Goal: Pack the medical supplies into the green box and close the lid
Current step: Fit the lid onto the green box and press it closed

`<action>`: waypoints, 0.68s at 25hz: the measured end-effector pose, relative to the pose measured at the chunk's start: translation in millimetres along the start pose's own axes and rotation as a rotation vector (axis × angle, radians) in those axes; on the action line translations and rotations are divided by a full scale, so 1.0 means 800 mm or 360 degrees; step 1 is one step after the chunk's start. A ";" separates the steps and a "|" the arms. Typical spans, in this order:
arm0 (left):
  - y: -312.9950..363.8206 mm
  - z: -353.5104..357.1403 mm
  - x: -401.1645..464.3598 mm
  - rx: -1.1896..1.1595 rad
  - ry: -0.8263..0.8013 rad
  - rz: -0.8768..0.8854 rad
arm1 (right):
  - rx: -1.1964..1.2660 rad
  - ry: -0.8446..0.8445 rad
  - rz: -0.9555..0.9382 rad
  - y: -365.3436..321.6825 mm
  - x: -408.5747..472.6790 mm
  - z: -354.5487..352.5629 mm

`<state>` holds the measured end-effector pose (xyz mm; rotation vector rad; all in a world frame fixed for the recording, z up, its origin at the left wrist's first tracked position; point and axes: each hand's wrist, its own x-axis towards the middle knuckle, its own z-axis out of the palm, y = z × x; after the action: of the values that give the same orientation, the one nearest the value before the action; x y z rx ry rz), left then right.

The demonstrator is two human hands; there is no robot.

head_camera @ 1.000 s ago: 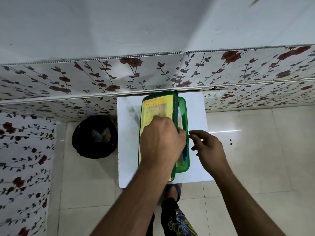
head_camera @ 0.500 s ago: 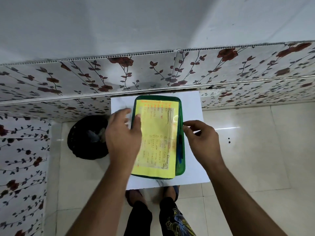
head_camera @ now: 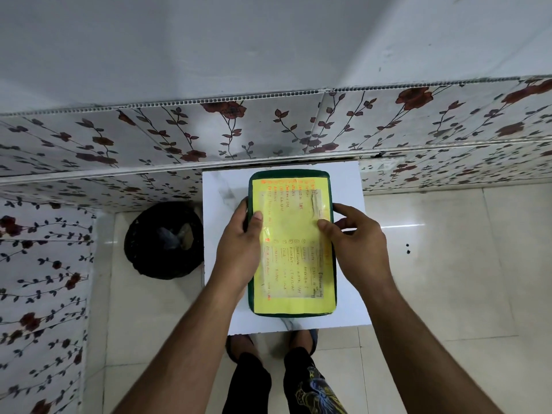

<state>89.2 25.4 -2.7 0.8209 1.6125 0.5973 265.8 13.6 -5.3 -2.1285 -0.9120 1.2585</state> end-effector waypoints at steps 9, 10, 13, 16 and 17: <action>0.035 0.000 0.061 -0.0082 0.0052 0.0094 | 0.0392 -0.0152 0.0028 -0.038 0.052 0.013; 0.038 0.005 0.067 -0.0037 0.0044 0.0119 | 0.0437 -0.0164 0.0046 -0.043 0.060 0.022; 0.035 0.015 0.078 0.0018 0.0079 0.0196 | 0.0489 -0.0104 0.0063 -0.045 0.069 0.043; 0.029 0.018 0.083 -0.0048 0.0157 0.0240 | 0.0537 0.0003 0.0049 -0.037 0.071 0.050; 0.029 0.019 0.087 -0.0041 0.0186 0.0256 | 0.0569 0.0010 0.0073 -0.037 0.073 0.049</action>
<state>103.1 93.2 -31.2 0.9166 1.6504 0.7915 242.3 80.2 -34.1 -1.8774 -0.5852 1.3242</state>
